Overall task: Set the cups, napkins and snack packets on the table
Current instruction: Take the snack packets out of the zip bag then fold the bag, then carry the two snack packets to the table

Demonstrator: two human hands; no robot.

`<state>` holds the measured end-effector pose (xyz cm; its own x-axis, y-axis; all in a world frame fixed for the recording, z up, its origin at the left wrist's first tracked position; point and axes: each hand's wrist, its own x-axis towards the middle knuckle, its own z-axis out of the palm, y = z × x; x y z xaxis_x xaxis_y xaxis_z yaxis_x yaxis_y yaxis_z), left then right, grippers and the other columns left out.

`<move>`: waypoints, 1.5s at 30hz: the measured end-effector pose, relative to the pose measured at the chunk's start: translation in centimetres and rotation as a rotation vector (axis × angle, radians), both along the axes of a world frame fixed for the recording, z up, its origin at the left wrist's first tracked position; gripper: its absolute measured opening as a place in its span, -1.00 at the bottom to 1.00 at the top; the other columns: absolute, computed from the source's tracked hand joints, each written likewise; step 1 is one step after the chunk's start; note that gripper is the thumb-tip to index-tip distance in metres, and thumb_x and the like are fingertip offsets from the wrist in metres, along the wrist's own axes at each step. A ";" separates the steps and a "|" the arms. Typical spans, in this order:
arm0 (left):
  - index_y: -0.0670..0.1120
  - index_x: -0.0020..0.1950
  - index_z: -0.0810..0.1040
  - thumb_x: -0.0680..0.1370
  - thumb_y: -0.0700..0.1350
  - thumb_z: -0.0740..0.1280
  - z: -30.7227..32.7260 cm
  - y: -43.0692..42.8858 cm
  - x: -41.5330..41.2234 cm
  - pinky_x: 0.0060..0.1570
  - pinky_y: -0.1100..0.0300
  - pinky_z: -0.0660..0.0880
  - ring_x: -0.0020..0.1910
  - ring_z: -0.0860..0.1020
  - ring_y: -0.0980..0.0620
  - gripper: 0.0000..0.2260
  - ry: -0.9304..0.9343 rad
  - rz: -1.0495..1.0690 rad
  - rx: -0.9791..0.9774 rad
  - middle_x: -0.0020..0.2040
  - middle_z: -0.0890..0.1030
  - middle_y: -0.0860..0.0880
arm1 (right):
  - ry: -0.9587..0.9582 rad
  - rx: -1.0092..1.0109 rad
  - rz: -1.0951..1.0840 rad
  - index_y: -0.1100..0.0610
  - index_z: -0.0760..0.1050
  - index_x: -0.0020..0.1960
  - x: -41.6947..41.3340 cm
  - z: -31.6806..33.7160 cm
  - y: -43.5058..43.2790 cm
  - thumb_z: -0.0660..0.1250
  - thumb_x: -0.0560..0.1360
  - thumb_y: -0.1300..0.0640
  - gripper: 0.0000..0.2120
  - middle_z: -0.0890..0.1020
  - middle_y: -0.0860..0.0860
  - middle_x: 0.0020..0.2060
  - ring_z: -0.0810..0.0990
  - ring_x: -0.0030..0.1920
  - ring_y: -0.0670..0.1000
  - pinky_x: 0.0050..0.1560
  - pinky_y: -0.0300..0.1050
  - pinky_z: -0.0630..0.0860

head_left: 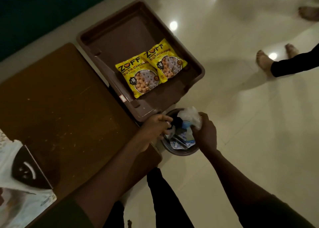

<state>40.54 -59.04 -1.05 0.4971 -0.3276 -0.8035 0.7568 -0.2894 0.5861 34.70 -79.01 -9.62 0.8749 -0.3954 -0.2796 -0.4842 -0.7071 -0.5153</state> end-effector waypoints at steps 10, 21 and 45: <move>-0.16 0.23 0.52 0.58 -0.19 0.29 1.5 0.8 1.9 -0.12 0.13 0.52 -0.15 0.59 -0.02 -0.77 0.011 -0.010 -0.114 -0.09 0.64 -0.09 | 0.184 0.043 0.144 0.11 0.28 0.37 3.7 -4.1 -2.5 0.49 0.30 0.15 -0.29 0.40 0.10 0.32 0.40 0.31 0.17 0.23 0.05 0.42; -0.19 0.21 0.51 0.55 -0.27 0.31 1.1 1.4 4.4 -0.17 0.13 0.54 -0.21 0.57 -0.07 -0.77 -0.100 0.367 -0.065 -0.13 0.62 -0.12 | -0.259 -0.001 0.150 0.18 0.45 -0.16 9.7 2.2 -0.5 0.23 0.35 0.38 -0.86 0.55 0.09 -0.27 0.50 -0.27 0.11 -0.24 0.02 0.47; -0.10 0.44 0.28 0.41 -0.18 0.49 -2.8 2.9 13.6 0.21 -0.10 0.53 0.27 0.50 -0.18 -0.34 -0.167 0.716 0.408 0.37 0.43 -0.17 | 0.296 0.044 0.496 0.19 0.07 0.49 27.6 4.5 5.3 0.51 0.31 -0.16 -0.02 0.27 0.22 0.44 0.29 0.43 0.26 0.36 0.28 0.33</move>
<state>54.14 -56.12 -3.82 0.5974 0.4124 -0.6878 0.7506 0.0144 0.6606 62.30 -73.72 -5.13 0.8345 0.0595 -0.5478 -0.2287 -0.8671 -0.4426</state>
